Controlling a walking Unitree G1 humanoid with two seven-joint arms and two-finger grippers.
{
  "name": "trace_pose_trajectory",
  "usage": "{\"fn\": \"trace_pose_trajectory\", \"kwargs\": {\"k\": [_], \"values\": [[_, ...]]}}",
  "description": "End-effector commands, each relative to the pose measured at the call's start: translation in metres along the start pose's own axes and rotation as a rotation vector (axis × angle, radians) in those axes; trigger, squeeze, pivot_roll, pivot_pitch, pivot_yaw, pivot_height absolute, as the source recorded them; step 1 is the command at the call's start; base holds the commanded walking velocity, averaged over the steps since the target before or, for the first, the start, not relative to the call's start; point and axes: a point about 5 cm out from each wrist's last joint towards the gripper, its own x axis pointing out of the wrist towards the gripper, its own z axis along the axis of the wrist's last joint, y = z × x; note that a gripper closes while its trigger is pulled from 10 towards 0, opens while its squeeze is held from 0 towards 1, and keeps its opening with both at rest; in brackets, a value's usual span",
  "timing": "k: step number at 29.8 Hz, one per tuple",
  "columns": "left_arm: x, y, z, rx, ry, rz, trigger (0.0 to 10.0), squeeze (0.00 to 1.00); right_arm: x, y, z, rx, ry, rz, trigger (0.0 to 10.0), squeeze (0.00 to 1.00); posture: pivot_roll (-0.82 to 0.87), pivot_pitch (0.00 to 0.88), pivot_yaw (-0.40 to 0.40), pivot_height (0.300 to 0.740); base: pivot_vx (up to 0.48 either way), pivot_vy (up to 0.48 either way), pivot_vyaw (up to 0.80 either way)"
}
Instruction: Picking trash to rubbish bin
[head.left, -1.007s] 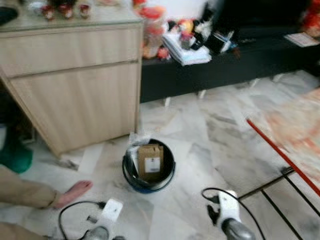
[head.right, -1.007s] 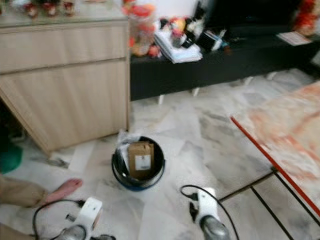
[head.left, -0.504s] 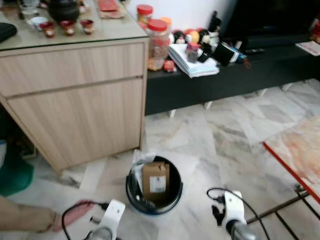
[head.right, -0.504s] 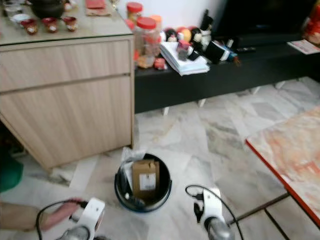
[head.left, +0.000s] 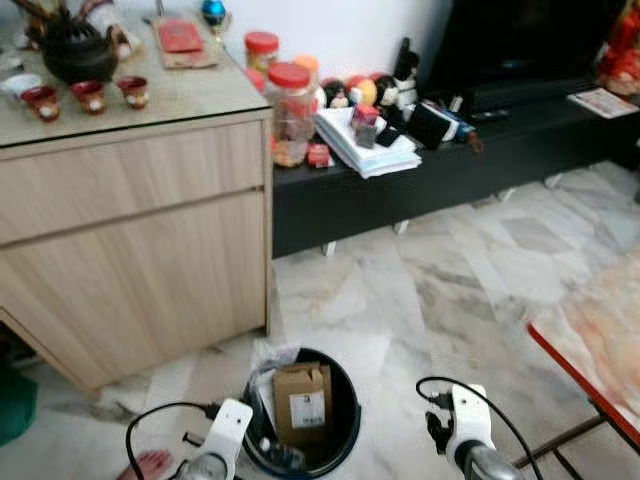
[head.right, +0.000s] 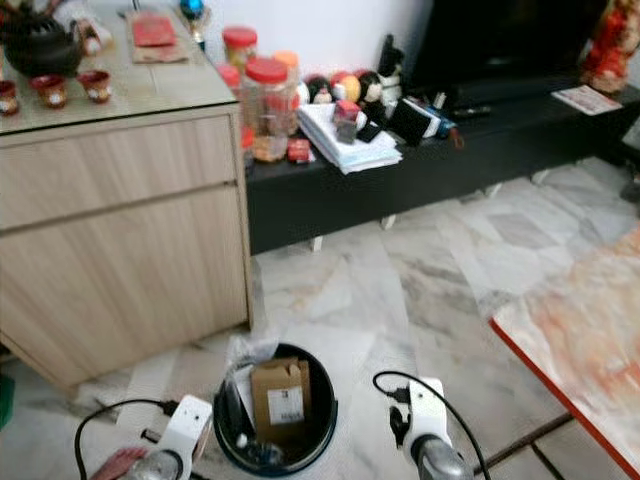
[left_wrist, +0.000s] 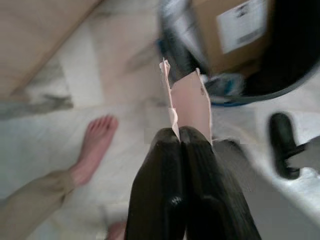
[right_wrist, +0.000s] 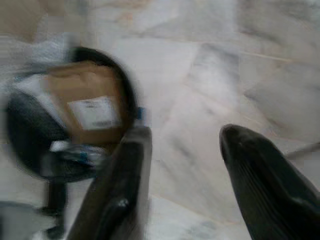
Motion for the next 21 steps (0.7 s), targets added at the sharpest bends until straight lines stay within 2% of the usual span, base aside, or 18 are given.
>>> {"fn": "trace_pose_trajectory", "kwargs": {"k": [1,6,8,10,11,12,13,14,15,21], "values": [[0.001,-0.007,0.008,-0.005,-0.031,-0.016,10.0,0.0,-0.002,-0.009,0.0,-0.005,-0.003,-0.022,10.0,0.0,0.09,0.106,-0.114,0.74,0.0,0.0,0.0],[0.003,-0.007,0.027,0.0,-0.091,-0.023,10.0,0.0,0.001,-0.005,0.009,-0.04,-0.019,0.018,10.0,0.0,0.09,0.11,-0.118,0.74,0.0,0.0,0.0],[0.004,-0.005,0.041,-0.023,-0.139,-0.023,10.0,0.0,0.003,0.0,0.018,-0.053,-0.04,0.067,10.0,0.0,0.09,0.118,-0.123,0.74,0.0,0.0,0.0],[0.004,-0.005,0.041,-0.023,-0.139,-0.023,10.0,0.0,0.003,0.0,0.018,-0.053,-0.04,0.067,10.0,0.0,0.09,0.118,-0.123,0.74,0.0,0.0,0.0],[0.005,-0.003,0.059,-0.05,-0.202,-0.018,10.0,0.0,0.005,0.007,0.027,-0.052,-0.061,0.135,10.0,0.0,0.09,0.118,-0.123,0.74,0.0,0.0,0.0],[0.005,-0.003,0.059,-0.05,-0.202,-0.018,10.0,0.0,0.005,0.007,0.027,-0.052,-0.061,0.135,10.0,0.0,0.09,0.118,-0.123,0.74,0.0,0.0,0.0],[0.005,-0.002,0.069,-0.068,-0.24,-0.017,10.0,0.0,0.006,0.012,0.033,-0.062,-0.077,0.18,10.0,0.0,0.08,0.121,-0.126,0.74,0.0,0.0,0.0],[0.004,-0.001,0.091,-0.096,-0.314,-0.026,10.0,0.0,0.008,0.022,0.045,-0.077,-0.109,0.268,10.0,0.0,0.07,0.121,-0.127,0.74,0.0,0.0,0.0],[0.004,-0.001,0.099,-0.103,-0.343,-0.033,10.0,0.0,0.008,0.026,0.05,-0.08,-0.122,0.301,10.0,0.0,0.07,0.121,-0.127,0.74,0.0,0.0,0.0],[0.0,-0.007,0.129,-0.109,-0.438,-0.092,10.0,0.0,0.008,0.051,0.065,-0.113,-0.153,0.492,10.0,0.0,0.06,0.128,-0.126,0.74,0.0,0.0,0.0]]}}
